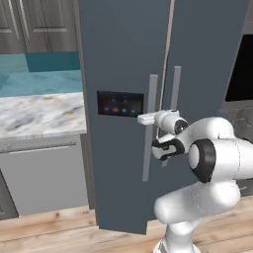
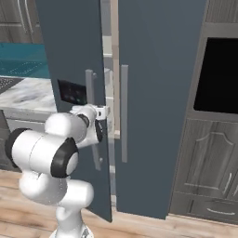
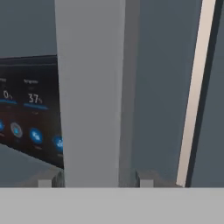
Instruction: Take the lemon wedge from the fridge and place it on the plate with fish on the dining counter.
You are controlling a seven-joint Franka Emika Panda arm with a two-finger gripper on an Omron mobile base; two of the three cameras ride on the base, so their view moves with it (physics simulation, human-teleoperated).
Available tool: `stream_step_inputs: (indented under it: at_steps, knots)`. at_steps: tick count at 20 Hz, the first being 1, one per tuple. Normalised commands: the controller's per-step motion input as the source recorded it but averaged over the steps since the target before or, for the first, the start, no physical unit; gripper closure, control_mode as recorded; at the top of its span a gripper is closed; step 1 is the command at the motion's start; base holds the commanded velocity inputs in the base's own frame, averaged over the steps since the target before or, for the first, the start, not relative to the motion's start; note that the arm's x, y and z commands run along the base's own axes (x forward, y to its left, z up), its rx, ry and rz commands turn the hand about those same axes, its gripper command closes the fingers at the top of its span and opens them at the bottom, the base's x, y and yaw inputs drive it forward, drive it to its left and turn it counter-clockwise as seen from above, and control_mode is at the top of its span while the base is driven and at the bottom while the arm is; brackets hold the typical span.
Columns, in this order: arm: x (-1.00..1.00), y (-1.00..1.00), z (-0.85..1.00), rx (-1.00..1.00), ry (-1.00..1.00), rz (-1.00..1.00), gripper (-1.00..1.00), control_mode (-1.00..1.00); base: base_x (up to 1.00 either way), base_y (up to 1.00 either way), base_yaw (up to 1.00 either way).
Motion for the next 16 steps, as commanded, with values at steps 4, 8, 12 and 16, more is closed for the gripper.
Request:
stream_step_inputs:
  at_steps: [4, 8, 12, 16]
  knots:
    - [-1.00, 0.69, 0.71, 0.00, 0.00, 0.00, 1.00, -1.00, 0.00, 0.00, 0.00]
    - [-1.00, 0.97, 0.76, -0.01, 0.00, 0.00, 1.00, -1.00, 0.00, 0.00, 0.00]
    - [-0.95, 1.00, 0.88, -0.05, 0.04, -0.02, 1.00, -1.00, 0.00, 0.00, 0.00]
    - [-0.87, 1.00, 1.00, -0.10, 0.12, -0.05, -1.00, -1.00, 0.00, 0.00, 0.00]
